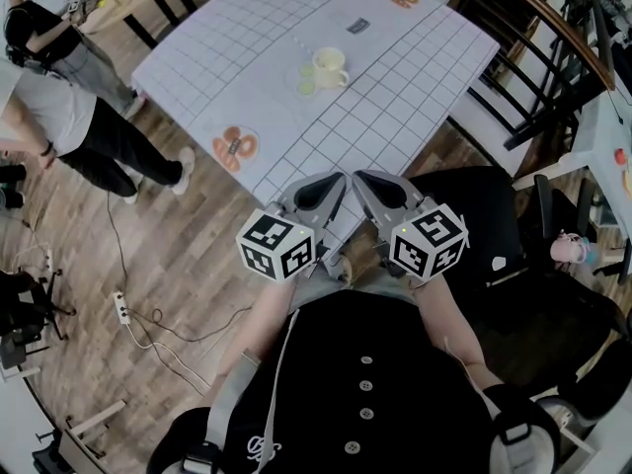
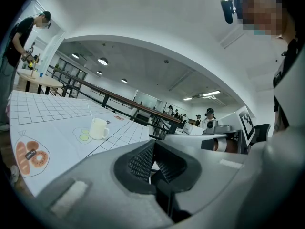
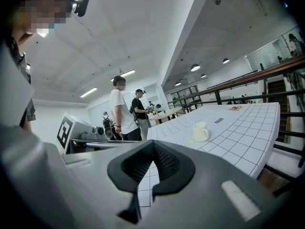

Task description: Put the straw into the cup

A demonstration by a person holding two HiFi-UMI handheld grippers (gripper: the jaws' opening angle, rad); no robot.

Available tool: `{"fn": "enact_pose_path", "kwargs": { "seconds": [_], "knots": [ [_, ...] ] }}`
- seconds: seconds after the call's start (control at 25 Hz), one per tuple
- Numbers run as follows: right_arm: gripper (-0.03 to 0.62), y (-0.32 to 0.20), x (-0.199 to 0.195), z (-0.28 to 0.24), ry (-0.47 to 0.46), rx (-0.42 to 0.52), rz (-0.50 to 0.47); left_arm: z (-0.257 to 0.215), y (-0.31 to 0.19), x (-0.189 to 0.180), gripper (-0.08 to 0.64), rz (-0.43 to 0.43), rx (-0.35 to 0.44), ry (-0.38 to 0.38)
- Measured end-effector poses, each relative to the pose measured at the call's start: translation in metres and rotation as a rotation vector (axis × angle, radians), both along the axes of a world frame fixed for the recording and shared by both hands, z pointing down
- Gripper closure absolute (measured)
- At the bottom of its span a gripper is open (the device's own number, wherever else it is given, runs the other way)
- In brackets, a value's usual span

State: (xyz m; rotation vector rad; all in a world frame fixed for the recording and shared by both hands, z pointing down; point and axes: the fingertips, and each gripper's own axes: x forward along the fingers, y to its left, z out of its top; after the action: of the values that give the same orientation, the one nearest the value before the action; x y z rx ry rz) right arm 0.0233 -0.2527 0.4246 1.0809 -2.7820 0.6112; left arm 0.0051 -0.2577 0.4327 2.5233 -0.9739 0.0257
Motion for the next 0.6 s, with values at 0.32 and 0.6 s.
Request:
{"fn": "enact_pose_path", "kwargs": {
  "seconds": [0.32,0.6],
  "knots": [
    [0.594,0.004,-0.002,0.006,-0.005,-0.015,0.005,0.002,0.007,-0.006,0.561,-0.013,-0.010,0.008],
    [0.594,0.004,-0.005,0.009,-0.008,-0.021,-0.001,-0.001,0.006,-0.009,0.561,-0.024,-0.003,0.007]
  ]
}}
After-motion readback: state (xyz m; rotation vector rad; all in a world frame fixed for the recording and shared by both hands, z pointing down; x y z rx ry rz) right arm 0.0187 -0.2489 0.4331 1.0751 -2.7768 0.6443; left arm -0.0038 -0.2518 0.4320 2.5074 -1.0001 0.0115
